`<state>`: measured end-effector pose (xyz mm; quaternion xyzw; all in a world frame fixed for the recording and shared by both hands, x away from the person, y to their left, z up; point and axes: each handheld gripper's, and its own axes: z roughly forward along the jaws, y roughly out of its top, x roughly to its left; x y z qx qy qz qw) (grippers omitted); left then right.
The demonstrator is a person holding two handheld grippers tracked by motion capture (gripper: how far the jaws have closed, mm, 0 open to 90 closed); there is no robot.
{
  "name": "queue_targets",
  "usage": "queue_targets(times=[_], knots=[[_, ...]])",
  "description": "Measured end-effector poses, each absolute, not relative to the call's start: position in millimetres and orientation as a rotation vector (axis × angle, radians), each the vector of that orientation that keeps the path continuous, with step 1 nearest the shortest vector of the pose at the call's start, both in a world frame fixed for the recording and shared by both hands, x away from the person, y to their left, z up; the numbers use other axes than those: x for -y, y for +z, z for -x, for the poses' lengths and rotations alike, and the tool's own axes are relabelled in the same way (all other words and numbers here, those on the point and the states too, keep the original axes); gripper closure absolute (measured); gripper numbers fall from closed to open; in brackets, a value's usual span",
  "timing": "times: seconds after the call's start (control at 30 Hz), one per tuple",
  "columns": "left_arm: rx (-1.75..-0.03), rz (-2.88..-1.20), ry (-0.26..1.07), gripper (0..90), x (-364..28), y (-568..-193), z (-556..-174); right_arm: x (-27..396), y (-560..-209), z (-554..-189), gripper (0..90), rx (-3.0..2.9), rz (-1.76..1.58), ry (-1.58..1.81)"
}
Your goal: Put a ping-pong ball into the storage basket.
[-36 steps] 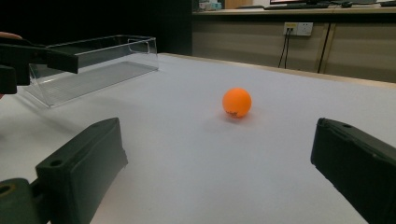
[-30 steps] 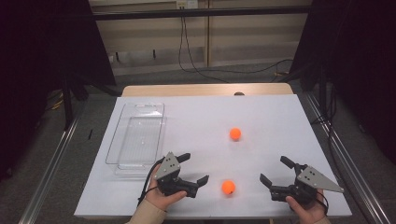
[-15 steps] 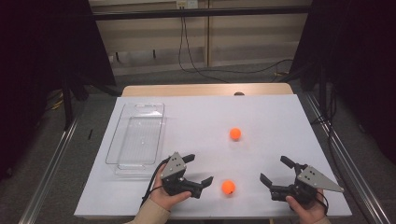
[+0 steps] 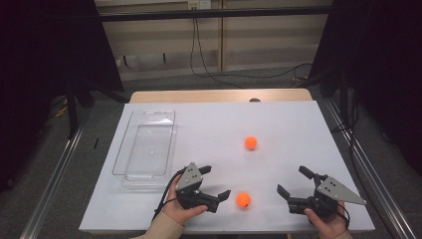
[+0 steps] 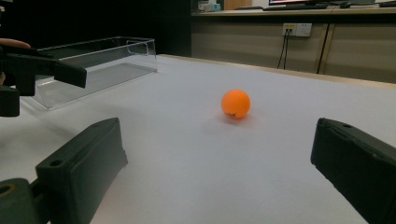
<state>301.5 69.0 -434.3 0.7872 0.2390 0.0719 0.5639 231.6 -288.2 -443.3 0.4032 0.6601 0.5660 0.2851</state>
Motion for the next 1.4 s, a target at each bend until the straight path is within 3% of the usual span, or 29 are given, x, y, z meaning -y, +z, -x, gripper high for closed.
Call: queue_targets(times=[1.4], knots=[[-0.520, -1.942, 0.115, 1.7, -45, -437, -299, 289, -443, -232, 2.0, -1.768, -1.077, 1.512]])
